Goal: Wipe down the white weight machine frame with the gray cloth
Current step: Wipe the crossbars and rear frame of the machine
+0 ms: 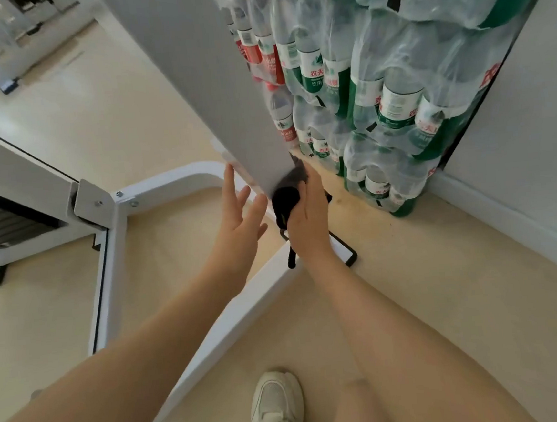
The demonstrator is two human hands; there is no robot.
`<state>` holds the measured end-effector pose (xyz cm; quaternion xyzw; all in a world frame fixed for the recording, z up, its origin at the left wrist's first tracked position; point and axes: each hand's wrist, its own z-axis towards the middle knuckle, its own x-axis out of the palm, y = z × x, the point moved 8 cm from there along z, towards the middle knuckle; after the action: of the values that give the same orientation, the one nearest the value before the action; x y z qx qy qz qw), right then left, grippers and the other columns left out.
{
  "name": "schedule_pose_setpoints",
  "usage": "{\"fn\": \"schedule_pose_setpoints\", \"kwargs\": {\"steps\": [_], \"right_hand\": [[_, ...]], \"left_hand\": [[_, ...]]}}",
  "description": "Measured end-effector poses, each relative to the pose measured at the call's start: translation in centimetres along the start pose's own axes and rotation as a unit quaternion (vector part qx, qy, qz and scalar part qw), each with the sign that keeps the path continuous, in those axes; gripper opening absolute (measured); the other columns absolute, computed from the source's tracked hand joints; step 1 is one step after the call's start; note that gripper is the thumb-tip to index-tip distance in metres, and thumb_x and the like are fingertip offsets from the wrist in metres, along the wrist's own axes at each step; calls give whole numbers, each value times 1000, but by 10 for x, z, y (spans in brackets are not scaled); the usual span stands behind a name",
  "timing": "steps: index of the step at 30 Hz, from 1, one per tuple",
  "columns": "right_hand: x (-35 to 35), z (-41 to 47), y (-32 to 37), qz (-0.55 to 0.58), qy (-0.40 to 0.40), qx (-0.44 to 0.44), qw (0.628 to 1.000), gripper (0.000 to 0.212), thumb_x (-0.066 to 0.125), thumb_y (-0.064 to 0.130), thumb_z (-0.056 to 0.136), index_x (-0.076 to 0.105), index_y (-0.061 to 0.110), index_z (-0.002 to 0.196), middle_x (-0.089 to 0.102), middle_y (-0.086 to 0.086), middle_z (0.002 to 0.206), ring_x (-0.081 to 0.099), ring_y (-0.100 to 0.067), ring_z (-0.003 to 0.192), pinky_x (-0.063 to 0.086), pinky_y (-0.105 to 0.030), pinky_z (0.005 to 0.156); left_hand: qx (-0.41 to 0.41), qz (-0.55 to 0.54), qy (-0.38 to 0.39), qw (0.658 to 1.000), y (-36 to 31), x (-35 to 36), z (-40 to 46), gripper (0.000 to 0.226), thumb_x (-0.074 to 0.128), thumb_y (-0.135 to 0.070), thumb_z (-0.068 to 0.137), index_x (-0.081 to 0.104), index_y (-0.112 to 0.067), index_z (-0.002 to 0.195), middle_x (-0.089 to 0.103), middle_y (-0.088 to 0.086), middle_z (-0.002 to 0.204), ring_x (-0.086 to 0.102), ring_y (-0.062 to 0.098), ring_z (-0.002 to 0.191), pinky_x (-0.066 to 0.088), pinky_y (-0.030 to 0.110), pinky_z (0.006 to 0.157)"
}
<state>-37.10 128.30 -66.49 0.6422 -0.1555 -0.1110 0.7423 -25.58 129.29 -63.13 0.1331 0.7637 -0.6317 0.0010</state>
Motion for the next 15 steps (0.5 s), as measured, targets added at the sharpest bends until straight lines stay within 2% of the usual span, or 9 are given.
{"fn": "schedule_pose_setpoints", "kwargs": {"steps": [3, 6, 8, 11, 15], "right_hand": [[-11, -8, -53, -18, 6, 67, 998, 38, 29, 10, 99, 44, 11, 133, 51, -6, 130, 45, -20, 123, 37, -44, 103], [-16, -14, -64, 6, 6, 89, 996, 40, 31, 5, 99, 46, 15, 134, 52, -1, 132, 45, -16, 126, 36, -44, 105], [-12, -11, -37, 17, -3, 48, 999, 38, 32, 10, 97, 49, 17, 131, 54, 1, 131, 46, -14, 124, 37, -44, 104], [-4, 2, 12, 12, -13, -56, 998, 41, 32, 25, 93, 50, 14, 128, 58, -2, 126, 51, -15, 118, 41, -44, 99], [1, 3, 6, -53, 1, -99, 994, 53, 31, 35, 91, 44, 3, 130, 55, -11, 125, 52, -25, 115, 42, -48, 93]], "left_hand": [[-48, 0, 1, 999, 28, 6, 2, 64, 49, -39, 92, 13, -44, 144, 39, -5, 144, 41, 9, 129, 37, 31, 103], [-45, 9, 6, 999, 36, 19, 6, 67, 50, -28, 93, 10, -40, 145, 46, -4, 140, 48, 3, 122, 41, 22, 98], [-39, -20, -10, 999, 35, 27, 8, 64, 47, -22, 95, 11, -36, 146, 56, -5, 131, 55, 5, 115, 43, 30, 101], [-44, -72, -15, 996, 33, 27, 9, 58, 45, -35, 95, 17, -32, 146, 64, -6, 119, 59, 13, 112, 41, 43, 103], [-56, -67, -10, 996, 39, 18, 11, 46, 34, -45, 97, 26, -39, 142, 53, -8, 133, 55, 13, 117, 39, 44, 105]]}}
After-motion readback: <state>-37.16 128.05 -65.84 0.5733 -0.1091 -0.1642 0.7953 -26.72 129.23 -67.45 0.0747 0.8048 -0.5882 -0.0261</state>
